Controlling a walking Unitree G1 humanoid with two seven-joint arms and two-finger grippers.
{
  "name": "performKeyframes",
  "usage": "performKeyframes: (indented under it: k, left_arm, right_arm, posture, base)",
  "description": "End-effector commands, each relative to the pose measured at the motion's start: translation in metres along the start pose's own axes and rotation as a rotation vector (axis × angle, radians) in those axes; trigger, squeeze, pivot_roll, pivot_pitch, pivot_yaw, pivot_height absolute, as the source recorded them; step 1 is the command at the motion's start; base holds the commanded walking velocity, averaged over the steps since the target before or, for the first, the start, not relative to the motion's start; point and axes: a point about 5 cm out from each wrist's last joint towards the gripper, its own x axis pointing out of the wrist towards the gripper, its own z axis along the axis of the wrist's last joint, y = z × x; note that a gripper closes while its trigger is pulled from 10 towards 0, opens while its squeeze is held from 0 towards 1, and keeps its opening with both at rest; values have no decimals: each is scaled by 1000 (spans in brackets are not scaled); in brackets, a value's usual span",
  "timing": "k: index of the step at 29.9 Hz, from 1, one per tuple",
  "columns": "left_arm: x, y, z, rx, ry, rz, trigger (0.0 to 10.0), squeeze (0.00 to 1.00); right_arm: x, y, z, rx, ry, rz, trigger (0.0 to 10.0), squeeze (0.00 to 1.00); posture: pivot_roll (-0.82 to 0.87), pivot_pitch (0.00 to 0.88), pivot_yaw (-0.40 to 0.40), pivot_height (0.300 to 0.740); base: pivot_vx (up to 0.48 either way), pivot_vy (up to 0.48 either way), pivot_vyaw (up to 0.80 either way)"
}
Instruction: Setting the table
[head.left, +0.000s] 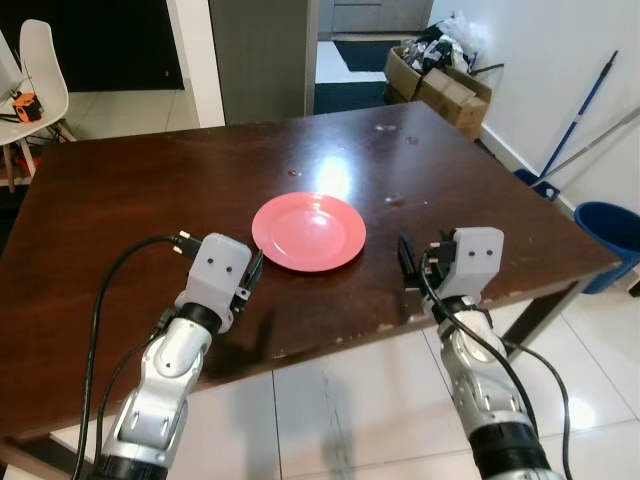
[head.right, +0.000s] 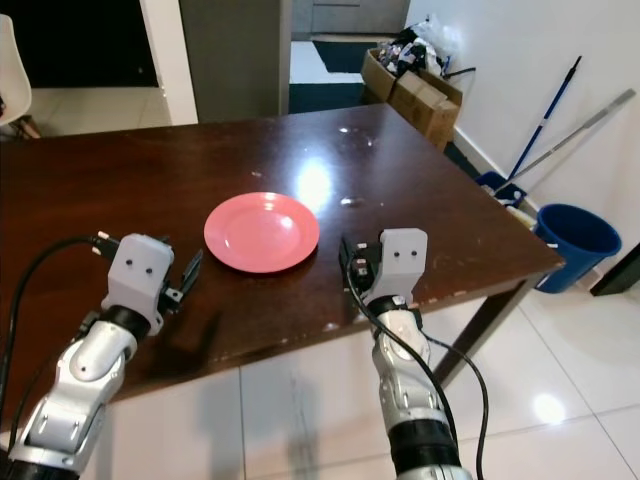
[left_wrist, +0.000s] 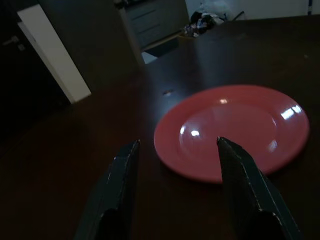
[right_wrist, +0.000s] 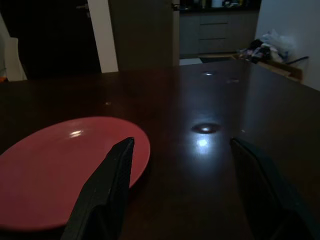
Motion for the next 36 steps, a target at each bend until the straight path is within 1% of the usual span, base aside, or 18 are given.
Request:
performKeyframes:
  k: [1,3,4,9,12,13,17,19,20,21,22,25,26,28,29,30,34,36]
  left_arm:
    - [-1,-8,-4,-15,23,-26,10000,0]
    - [-1,-9,-5,-19,26,-26,10000,0]
    - [-2,-12,-7,-23,32,-36,10000,0]
    - [-6,-22,-18,-42,80,-90,10000,0]
    - [-8,-27,-24,-56,108,-118,10000,0]
    - [-9,-31,-29,-70,130,-136,10000,0]
    - [-10,-36,-33,-93,154,-159,10000,0]
    - [-11,-43,-39,-158,200,-214,10000,0]
    - [-11,-45,-40,-176,211,-231,10000,0]
    - [-15,-50,-44,-260,241,-282,10000,0]
    - [-15,-50,-44,-260,241,-282,10000,0]
    - [-21,-52,-49,-379,274,-346,10000,0]
    - [-21,-52,-49,-379,274,-346,10000,0]
    - [-25,-51,-53,-469,298,-387,10000,0]
    - [-28,-47,-56,-504,305,-404,10000,0]
    - [-29,-44,-57,-526,310,-410,10000,0]
    - [-35,-37,-62,-567,324,-424,10000,0]
    - [-38,-34,-65,-593,338,-437,10000,0]
  right_arm:
    - [-6,-8,-12,9,56,-24,10000,0]
    - [-6,-9,-13,-2,61,-27,10000,0]
    - [-8,-10,-16,-26,73,-26,10000,0]
    - [-12,-8,-23,-7,104,16,10000,0]
    - [-13,-6,-23,2,103,36,10000,0]
    - [-13,-4,-22,9,100,53,10000,0]
    - [-13,-3,-22,13,98,64,10000,0]
    - [-13,-3,-21,19,97,78,10000,0]
    - [-12,-3,-21,21,97,82,10000,0]
    - [-13,-2,-21,27,97,91,10000,0]
    - [-13,-2,-21,27,97,91,10000,0]
    - [-15,1,-22,61,102,126,10000,0]
    - [-15,1,-22,61,102,126,10000,0]
    - [-17,3,-23,94,109,152,10000,0]
    - [-20,6,-24,131,120,190,10000,0]
    - [-22,8,-25,151,128,212,10000,0]
    - [-26,10,-28,198,142,235,10000,0]
    - [-27,10,-29,202,147,238,10000,0]
  posture:
    - [49,12,58,740]
    - [49,11,58,740]
    - [47,12,59,740]
    - [46,16,61,740]
    - [43,17,62,740]
    - [41,19,63,740]
    - [39,21,64,740]
    - [37,23,64,740]
    - [37,23,64,740]
    - [36,24,65,740]
    - [36,24,65,740]
    - [33,26,66,740]
    - [33,26,66,740]
    - [31,28,67,740]
    - [29,29,69,740]
    - [28,31,69,740]
    - [33,35,69,740]
    - [32,36,69,740]
  base:
    - [469,0,0]
    - [469,0,0]
    - [469,0,0]
    - [467,0,0]
    - [471,0,0]
    - [461,0,0]
    - [443,0,0]
    - [129,0,0]
    - [0,0,0]
    - [0,0,0]
    - [0,0,0]
    - [0,0,0]
    - [0,0,0]
    - [0,0,0]
    - [0,0,0]
    - [0,0,0]
    - [0,0,0]
    - [0,0,0]
